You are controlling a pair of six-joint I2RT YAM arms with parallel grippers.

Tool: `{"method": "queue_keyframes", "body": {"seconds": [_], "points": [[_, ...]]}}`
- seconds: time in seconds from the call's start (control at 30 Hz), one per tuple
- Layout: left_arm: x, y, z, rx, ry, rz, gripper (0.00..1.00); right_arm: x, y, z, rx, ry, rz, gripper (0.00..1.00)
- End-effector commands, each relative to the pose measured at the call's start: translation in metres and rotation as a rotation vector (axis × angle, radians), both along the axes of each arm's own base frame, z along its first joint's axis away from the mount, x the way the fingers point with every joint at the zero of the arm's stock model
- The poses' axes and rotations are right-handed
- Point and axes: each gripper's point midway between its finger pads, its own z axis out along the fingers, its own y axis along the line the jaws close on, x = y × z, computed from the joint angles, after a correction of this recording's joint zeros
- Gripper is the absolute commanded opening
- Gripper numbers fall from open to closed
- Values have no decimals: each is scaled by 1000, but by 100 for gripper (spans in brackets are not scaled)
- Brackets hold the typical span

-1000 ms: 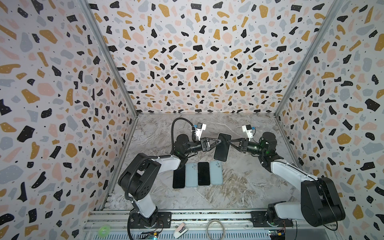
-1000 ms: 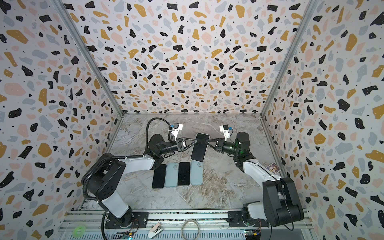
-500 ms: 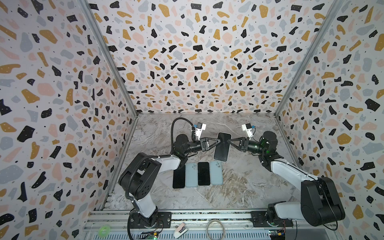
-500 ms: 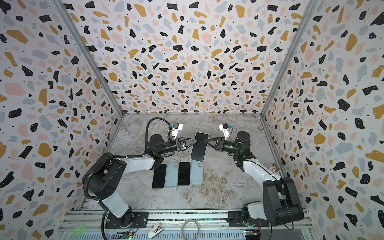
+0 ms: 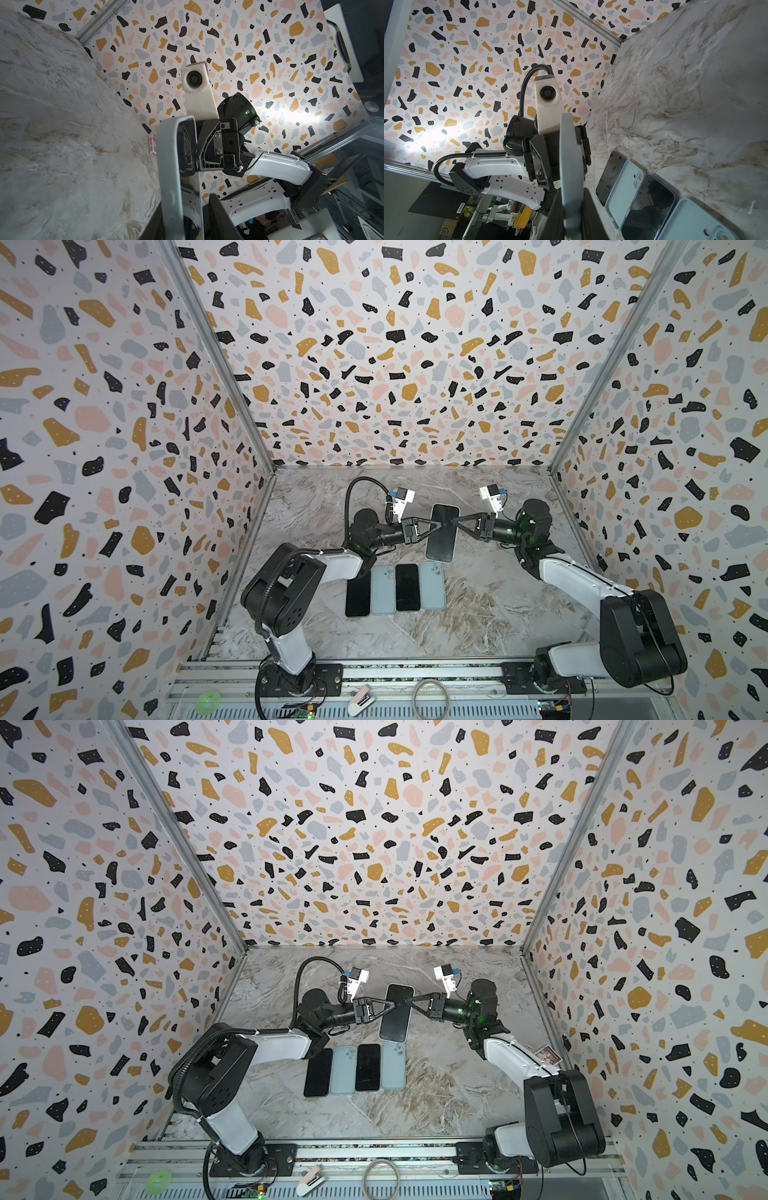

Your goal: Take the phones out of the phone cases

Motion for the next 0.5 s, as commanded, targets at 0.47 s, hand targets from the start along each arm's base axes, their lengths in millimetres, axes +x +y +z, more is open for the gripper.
{"method": "queue_keyframes", "body": {"seconds": [0.47], "points": [[-8,-3,23,-53,-79,-45,1,-1,5,10,-52,-106,46,10]]}}
